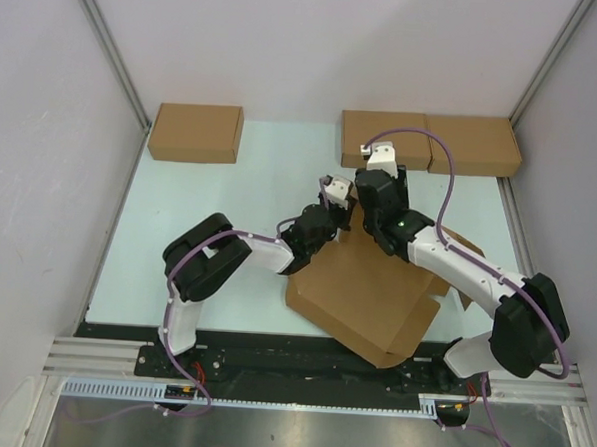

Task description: Fold the paper box

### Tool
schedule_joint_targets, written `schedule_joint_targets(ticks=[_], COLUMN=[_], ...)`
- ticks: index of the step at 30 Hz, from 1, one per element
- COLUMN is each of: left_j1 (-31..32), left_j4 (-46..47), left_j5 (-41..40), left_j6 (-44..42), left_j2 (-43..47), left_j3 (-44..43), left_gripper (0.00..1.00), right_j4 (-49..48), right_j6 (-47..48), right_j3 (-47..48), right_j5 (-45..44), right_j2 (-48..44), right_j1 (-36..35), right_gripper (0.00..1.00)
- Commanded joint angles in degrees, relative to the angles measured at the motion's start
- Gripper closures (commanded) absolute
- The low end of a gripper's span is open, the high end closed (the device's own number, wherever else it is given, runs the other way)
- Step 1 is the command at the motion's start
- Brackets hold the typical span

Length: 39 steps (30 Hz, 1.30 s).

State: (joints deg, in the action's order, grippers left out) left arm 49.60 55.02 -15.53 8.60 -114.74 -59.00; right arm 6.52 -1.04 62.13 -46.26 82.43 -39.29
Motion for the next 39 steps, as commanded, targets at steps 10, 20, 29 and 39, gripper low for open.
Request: schedule_joint_targets(ticks=[10, 20, 29, 39], left_j1=[-8.1, -10.9, -11.1, -11.3], left_j4=[6.4, 12.8, 10.5, -3.1], left_j5=[-3.7, 1.7, 3.5, 2.6], left_j6=[-13.3, -10.5, -6.0, -5.5], left_j2=[8.5, 8.7, 11.8, 14.9], left_j3=[6.4, 11.0, 14.7, 13.7], left_gripper=[1.0, 0.58, 0.43, 0.49], right_j4=[-0.9, -3.9, -4.5, -4.9], right_j6=[-4.0, -3.9, -3.8, -4.8], right_j3=[1.8, 1.9, 1.9, 1.9], right_j5=[3.1, 4.6, 5.3, 5.7], right_j2=[0.1, 2.3, 3.0, 3.0], right_j1=[1.1, 1.0, 1.2, 0.7], right_gripper=[0.4, 0.4, 0.4, 0.41])
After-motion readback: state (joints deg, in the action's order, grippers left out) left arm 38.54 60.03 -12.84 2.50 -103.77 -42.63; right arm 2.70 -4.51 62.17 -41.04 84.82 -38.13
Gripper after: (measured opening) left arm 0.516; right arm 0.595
